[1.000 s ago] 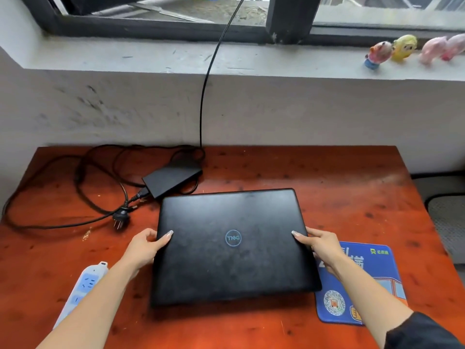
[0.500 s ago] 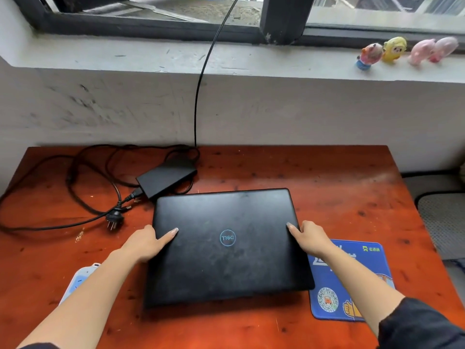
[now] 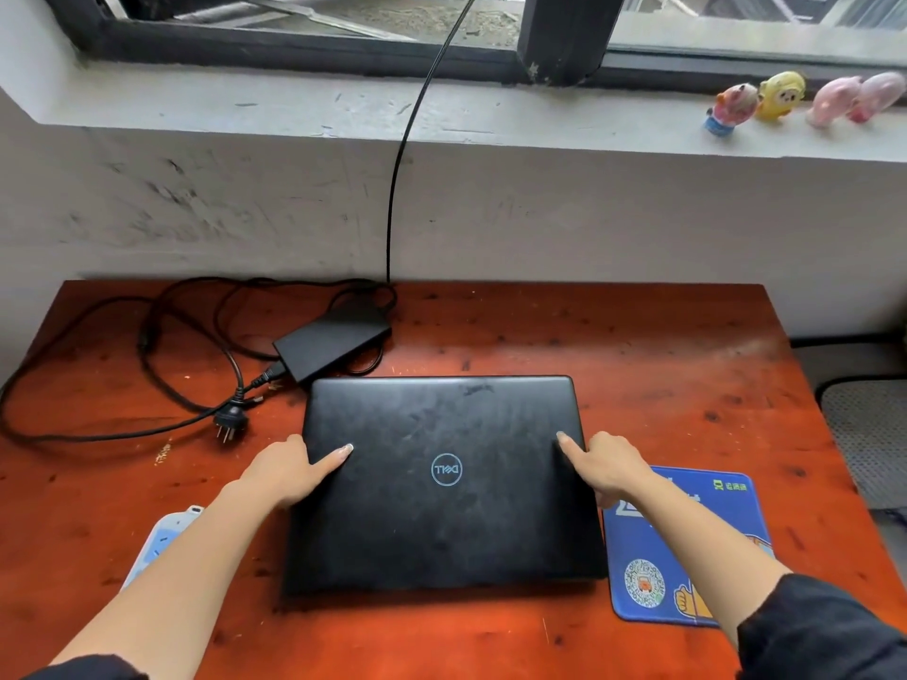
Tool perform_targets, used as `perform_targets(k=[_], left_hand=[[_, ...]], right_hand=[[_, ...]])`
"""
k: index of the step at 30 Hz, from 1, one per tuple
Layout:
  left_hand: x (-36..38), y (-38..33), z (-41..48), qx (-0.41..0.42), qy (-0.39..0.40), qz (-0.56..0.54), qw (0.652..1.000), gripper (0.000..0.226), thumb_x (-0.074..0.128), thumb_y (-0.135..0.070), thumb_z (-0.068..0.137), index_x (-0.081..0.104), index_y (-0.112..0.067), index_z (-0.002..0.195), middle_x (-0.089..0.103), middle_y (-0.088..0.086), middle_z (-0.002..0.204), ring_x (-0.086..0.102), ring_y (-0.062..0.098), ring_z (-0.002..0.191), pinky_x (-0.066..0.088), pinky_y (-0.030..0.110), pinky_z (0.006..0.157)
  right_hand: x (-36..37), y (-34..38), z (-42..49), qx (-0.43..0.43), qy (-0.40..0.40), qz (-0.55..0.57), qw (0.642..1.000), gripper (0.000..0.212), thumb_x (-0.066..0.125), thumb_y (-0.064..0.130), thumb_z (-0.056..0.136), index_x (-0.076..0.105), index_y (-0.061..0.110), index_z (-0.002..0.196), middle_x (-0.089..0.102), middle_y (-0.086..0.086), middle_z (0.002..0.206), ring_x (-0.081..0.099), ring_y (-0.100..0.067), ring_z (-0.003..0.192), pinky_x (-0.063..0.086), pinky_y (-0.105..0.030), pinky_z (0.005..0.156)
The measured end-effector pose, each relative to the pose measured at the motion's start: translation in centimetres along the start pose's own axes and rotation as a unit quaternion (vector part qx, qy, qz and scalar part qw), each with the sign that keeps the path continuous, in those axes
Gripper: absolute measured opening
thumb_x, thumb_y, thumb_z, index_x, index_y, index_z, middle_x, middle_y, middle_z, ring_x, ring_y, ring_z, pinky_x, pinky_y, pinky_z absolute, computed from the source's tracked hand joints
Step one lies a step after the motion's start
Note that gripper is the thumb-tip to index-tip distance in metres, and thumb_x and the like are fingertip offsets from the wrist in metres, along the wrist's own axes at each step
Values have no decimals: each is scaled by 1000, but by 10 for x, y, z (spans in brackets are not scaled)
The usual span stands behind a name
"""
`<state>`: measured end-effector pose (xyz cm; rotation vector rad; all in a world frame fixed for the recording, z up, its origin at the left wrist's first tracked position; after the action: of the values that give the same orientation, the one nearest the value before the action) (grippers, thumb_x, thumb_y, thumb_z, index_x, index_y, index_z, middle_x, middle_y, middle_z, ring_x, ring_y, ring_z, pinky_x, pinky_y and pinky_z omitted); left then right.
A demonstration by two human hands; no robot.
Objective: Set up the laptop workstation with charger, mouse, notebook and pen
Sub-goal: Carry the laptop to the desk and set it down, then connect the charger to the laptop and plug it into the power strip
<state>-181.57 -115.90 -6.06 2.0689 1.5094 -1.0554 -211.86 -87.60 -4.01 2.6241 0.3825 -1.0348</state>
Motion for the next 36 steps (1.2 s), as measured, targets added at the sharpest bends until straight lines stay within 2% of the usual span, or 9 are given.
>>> perform_targets(k=[5, 9, 13, 23, 27, 29, 32, 34, 36], left_hand=[[3, 0, -7, -13, 14, -9, 1000, 76, 42, -79, 77, 49, -7, 101, 61, 7, 81, 63, 22, 61, 46, 29, 51], [10, 7, -10, -22, 36, -28, 999, 80, 43, -81, 74, 48, -7, 105, 64, 9, 84, 68, 24, 58, 55, 30, 54], [15, 13, -13, -28, 49, -24, 998, 82, 43, -80, 75, 47, -6, 109, 64, 10, 87, 68, 24, 59, 51, 27, 51], [18, 14, -18, -75, 33, -33, 996, 83, 43, -79, 76, 48, -3, 108, 63, 14, 95, 67, 27, 67, 53, 31, 57], [18, 16, -24, -102, -25, -50, 993, 90, 43, -77, 79, 47, 3, 121, 61, 18, 115, 63, 33, 96, 50, 36, 77], [19, 16, -31, -111, -49, -68, 990, 85, 44, -71, 83, 46, 4, 123, 58, 20, 121, 59, 35, 107, 46, 37, 81], [22, 18, -44, -110, -69, -115, 985, 73, 46, -65, 87, 49, 1, 118, 59, 19, 120, 57, 36, 107, 42, 36, 77], [26, 18, -52, -105, -80, -144, 981, 68, 47, -63, 88, 49, -1, 118, 59, 18, 120, 57, 35, 108, 42, 37, 79], [29, 20, -65, -98, -95, -177, 975, 65, 49, -59, 89, 48, -3, 121, 58, 17, 123, 56, 34, 110, 44, 38, 84]], right_hand=[[0, 2, -3, -9, 3, -10, 1000, 61, 33, 59, 94, 49, 7, 67, 63, -11, 49, 70, -27, 53, 51, -25, 57], [1, 2, -8, -3, 3, -12, 1000, 58, 38, 58, 93, 47, 7, 66, 62, -10, 53, 70, -28, 53, 53, -26, 57], [4, 3, -13, -1, 14, -16, 1000, 56, 43, 59, 91, 46, 8, 68, 63, -11, 56, 70, -27, 53, 58, -28, 58], [11, 4, -20, -24, 14, -38, 999, 54, 43, 59, 91, 49, 8, 73, 66, -11, 63, 70, -27, 57, 57, -30, 59], [14, 5, -22, -34, 10, -53, 998, 54, 41, 58, 93, 45, 10, 68, 58, -8, 67, 66, -30, 68, 54, -35, 64], [13, 7, -25, -41, -5, -100, 994, 54, 39, 57, 94, 49, 9, 73, 58, -7, 75, 59, -29, 73, 47, -33, 63], [4, 22, -34, -75, -83, -215, 970, 44, 41, 50, 96, 59, 9, 99, 66, -10, 105, 62, -31, 93, 46, -34, 72], [3, 41, -41, -108, -120, -254, 954, 40, 43, 42, 96, 56, 8, 112, 64, -11, 118, 60, -31, 108, 46, -35, 80], [7, 66, -48, -149, -127, -257, 946, 39, 42, 39, 96, 52, 7, 117, 61, -12, 122, 58, -31, 112, 46, -35, 84]])
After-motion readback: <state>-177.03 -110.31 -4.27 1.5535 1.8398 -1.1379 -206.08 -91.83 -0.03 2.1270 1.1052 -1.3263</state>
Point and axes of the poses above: each hand's wrist, its own z-axis towards the middle knuckle, its own x-axis out of the palm, y = z × x, the point moved 7 cm from there along z, towards the middle knuckle
